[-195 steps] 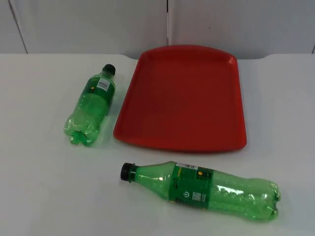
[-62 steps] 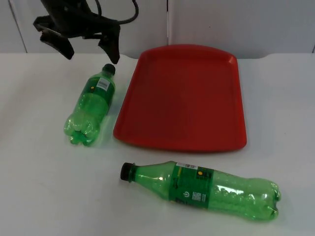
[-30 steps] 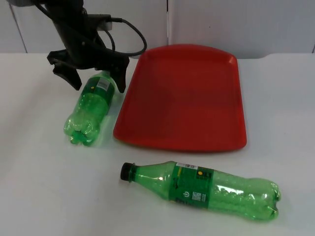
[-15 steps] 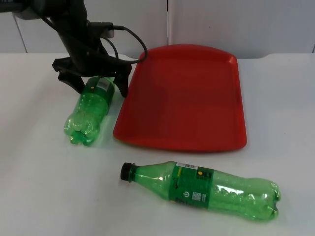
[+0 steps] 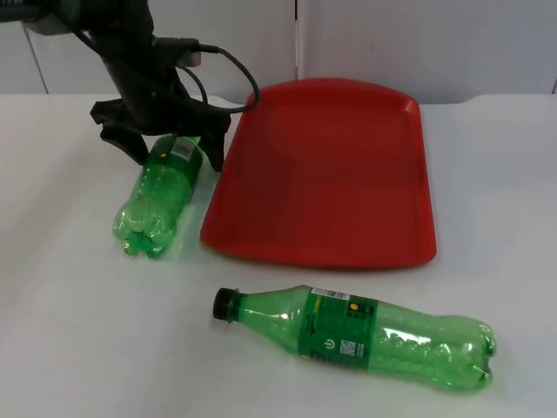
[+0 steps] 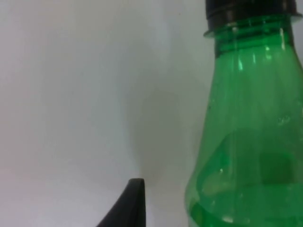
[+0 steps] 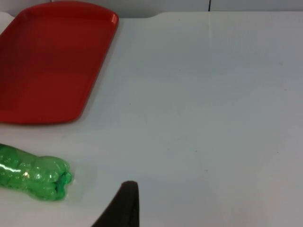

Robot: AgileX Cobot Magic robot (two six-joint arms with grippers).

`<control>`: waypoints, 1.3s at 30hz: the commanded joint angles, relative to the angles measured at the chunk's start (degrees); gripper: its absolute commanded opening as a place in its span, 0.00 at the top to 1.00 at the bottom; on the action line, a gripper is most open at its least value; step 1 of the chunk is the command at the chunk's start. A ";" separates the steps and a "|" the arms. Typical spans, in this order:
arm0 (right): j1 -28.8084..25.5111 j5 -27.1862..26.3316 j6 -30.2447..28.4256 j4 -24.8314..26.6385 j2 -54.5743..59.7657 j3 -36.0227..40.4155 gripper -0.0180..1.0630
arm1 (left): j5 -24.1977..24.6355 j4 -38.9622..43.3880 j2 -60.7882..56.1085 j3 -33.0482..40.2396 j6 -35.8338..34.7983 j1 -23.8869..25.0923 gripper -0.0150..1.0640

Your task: Place the bottle upright on the tray.

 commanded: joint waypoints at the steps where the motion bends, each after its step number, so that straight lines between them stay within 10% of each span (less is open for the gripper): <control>1: -0.37 -0.27 -0.32 0.29 -0.18 0.10 0.01 | -0.34 0.27 -0.03 -0.32 -0.38 -0.09 0.01; 21: -0.37 -0.27 -0.32 0.29 -0.18 0.10 0.01 | 0.93 -1.15 1.88 -0.32 0.13 -0.09 0.04; 26: -0.37 -0.27 -0.32 0.29 -0.18 0.10 0.01 | 1.32 -0.88 1.88 -0.32 0.13 -0.09 0.24; 34: -0.37 -0.27 -0.32 0.29 -0.18 0.10 0.01 | 1.69 -0.63 1.55 -0.32 0.13 -0.09 0.95; 39: -0.37 -0.27 -0.32 0.29 -0.18 0.10 0.01 | 1.91 -0.76 0.42 -0.32 -0.08 -0.09 0.99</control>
